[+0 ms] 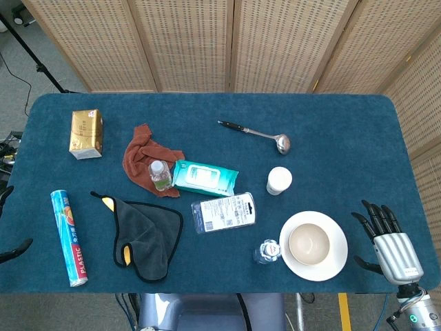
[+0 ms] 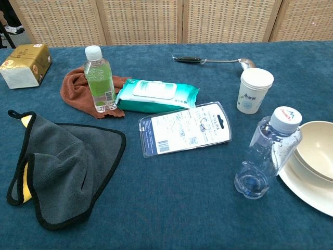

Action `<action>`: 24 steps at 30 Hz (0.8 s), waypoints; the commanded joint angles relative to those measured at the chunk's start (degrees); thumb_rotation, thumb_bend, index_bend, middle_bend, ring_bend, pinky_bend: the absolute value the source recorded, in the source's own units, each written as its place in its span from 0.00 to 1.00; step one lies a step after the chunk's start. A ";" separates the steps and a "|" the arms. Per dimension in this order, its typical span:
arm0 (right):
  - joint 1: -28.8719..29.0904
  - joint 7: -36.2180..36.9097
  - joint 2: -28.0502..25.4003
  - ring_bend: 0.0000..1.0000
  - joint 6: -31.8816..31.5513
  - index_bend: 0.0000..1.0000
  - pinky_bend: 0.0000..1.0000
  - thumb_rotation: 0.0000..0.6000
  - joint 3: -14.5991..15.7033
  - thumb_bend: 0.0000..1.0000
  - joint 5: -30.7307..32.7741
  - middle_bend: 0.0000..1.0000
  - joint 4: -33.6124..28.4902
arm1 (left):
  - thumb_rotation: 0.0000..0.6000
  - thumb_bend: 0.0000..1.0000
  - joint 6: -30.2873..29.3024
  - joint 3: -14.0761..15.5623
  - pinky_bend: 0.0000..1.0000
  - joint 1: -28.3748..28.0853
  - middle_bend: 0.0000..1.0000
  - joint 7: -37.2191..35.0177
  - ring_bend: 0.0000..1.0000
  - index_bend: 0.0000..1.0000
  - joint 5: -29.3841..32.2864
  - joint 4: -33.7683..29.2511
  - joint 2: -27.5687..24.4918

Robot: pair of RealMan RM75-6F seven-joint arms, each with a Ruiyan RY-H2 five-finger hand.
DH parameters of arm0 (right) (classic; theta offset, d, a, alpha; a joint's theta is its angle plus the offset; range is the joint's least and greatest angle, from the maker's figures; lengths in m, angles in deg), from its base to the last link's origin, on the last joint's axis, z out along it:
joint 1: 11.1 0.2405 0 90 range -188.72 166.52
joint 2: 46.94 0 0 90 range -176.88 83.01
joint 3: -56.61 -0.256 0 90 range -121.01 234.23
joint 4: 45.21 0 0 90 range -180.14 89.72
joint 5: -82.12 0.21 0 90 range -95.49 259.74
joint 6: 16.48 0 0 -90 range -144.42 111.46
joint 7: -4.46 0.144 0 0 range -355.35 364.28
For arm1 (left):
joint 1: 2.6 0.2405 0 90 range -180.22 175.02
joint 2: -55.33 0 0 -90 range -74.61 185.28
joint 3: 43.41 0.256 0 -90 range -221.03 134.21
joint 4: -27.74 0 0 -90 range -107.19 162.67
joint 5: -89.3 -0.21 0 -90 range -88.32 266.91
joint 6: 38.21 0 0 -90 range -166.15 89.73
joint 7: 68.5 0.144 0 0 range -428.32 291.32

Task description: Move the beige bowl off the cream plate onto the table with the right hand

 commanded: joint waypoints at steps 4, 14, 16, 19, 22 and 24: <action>-0.30 0.05 0.12 0.00 -0.77 0.16 0.00 1.00 -0.28 0.00 -0.91 0.00 -0.08 | 1.00 0.16 -0.16 0.02 0.00 0.12 0.00 -0.44 0.00 0.00 -0.19 -0.04 -0.18; 6.35 2.58 -0.21 0.00 6.66 0.26 0.00 1.00 -2.84 0.02 -2.44 0.00 -4.69 | 1.00 0.16 1.68 0.41 0.00 -0.58 0.00 -2.08 0.00 0.00 -0.51 -0.11 -1.23; 8.40 1.24 0.29 0.00 9.28 0.30 0.00 1.00 -4.02 0.06 -1.74 0.00 -6.10 | 1.00 0.16 1.69 0.36 0.00 -0.58 0.00 -2.22 0.00 0.00 -0.36 -0.16 -1.30; 10.48 -0.49 0.90 0.00 12.65 0.34 0.00 1.00 -5.09 0.13 -0.19 0.00 -7.56 | 1.00 0.16 1.67 0.36 0.00 -0.54 0.00 -2.47 0.00 0.00 -0.32 -0.15 -1.44; 13.38 -3.27 2.09 0.00 17.86 0.40 0.00 1.00 -6.38 0.20 2.76 0.00 -9.61 | 1.00 0.16 1.62 0.26 0.00 -0.51 0.00 -3.09 0.00 0.00 -0.10 -0.03 -1.62; 14.68 -5.82 2.91 0.00 20.08 0.43 0.00 1.00 -7.00 0.24 4.42 0.00 -10.47 | 1.00 0.16 1.83 0.18 0.00 -0.61 0.00 -3.47 0.00 0.00 0.12 0.05 -1.75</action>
